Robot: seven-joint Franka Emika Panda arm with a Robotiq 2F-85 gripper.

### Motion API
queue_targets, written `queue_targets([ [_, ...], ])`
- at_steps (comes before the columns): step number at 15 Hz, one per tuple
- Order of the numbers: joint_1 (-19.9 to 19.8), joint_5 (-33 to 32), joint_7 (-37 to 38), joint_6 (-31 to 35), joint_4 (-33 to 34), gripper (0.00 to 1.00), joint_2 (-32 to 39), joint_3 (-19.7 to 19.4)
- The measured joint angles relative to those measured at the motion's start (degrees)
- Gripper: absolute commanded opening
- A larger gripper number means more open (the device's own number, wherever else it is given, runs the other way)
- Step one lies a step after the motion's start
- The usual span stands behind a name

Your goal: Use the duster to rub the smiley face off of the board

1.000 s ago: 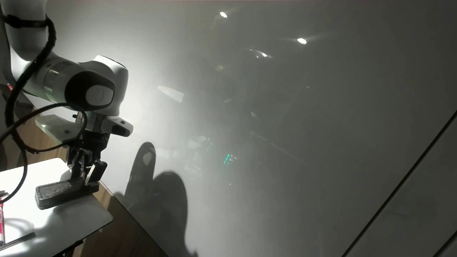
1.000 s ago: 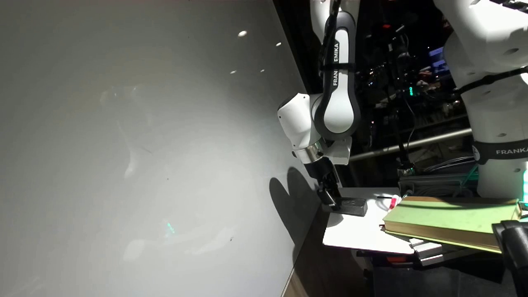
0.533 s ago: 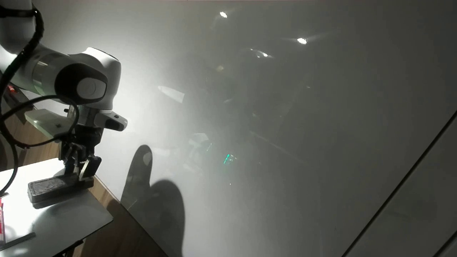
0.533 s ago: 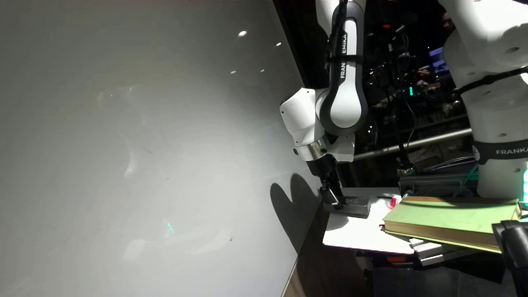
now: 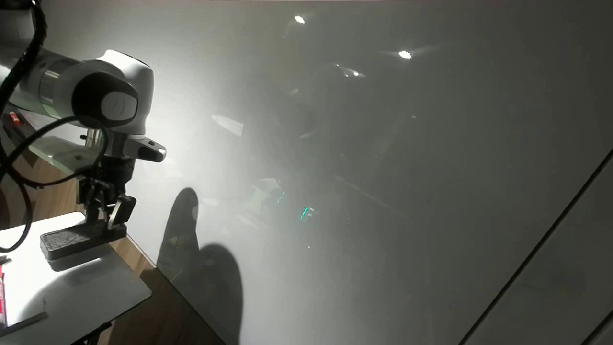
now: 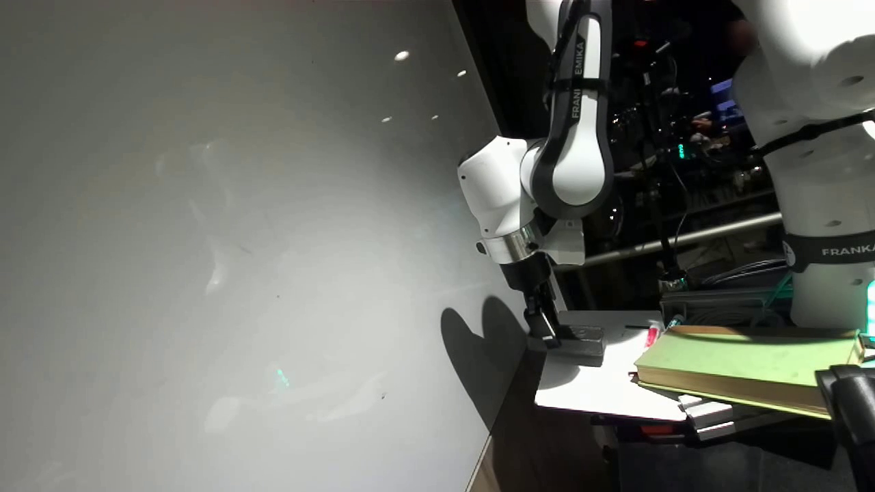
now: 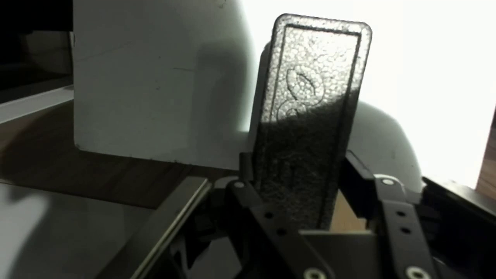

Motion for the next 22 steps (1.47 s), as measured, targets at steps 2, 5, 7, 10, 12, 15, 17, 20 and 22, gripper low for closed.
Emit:
queue_targets([
  [2,-0.17,-1.01,0.17,0.0,0.0,0.31,0.02,0.0],
  [5,-0.2,-1.55,0.24,0.0,0.06,0.72,0.07,0.0],
  [7,-0.2,-1.89,0.34,0.0,0.06,0.89,0.31,0.0],
  [10,-0.2,-2.02,0.54,0.0,0.07,1.0,0.77,-0.01],
  [12,-0.2,-2.02,0.61,0.0,0.08,1.0,1.0,-0.04],
  [15,-0.23,-1.94,0.62,0.0,0.08,1.0,0.99,-0.15],
  [17,-0.38,-1.28,0.49,-0.05,-0.12,1.0,0.45,-0.22],
  [20,-0.58,1.63,-0.79,-3.0,-1.7,1.0,-3.45,-0.25],
  [22,-0.64,3.94,-2.63,-7.84,-2.71,1.0,-8.38,-0.25],
])
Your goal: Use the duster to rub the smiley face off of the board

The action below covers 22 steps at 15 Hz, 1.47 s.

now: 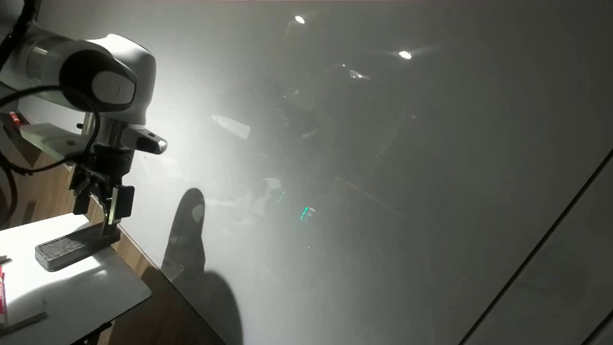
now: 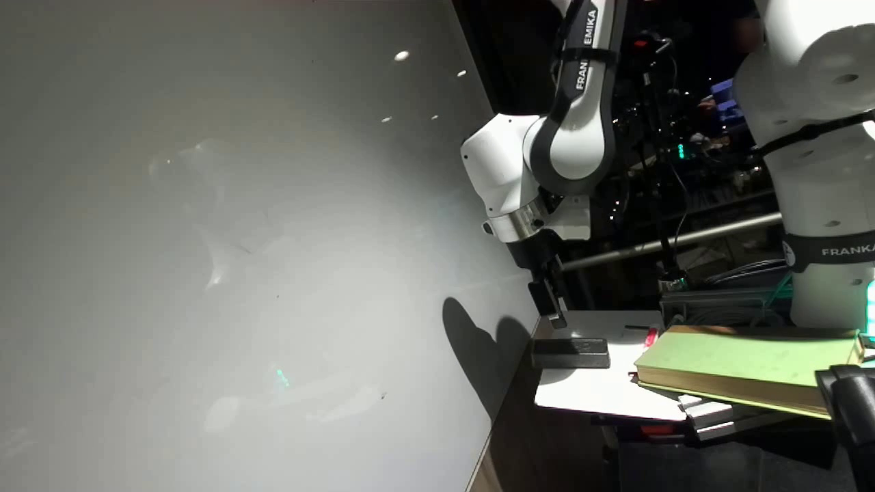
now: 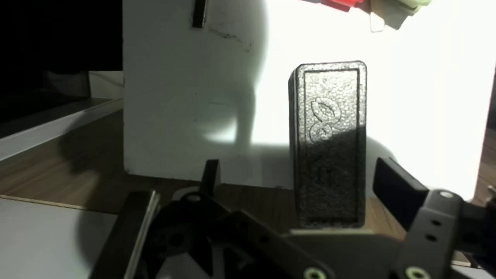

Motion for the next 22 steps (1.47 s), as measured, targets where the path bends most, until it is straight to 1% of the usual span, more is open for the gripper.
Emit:
queue_targets([
  [4,-0.04,4.16,-5.7,-11.3,0.97,1.0,-10.92,-0.16],
  [8,-0.22,6.42,-11.65,-20.33,0.56,1.0,-22.12,-1.66],
  [10,-0.46,6.6,-13.37,-23.33,0.67,1.0,-26.11,-2.29],
  [12,-0.51,6.61,-13.69,-23.95,0.33,1.0,-27.68,-2.35],
  [22,-0.51,6.61,-13.72,-23.95,0.02,1.0,-27.57,-2.35],
])
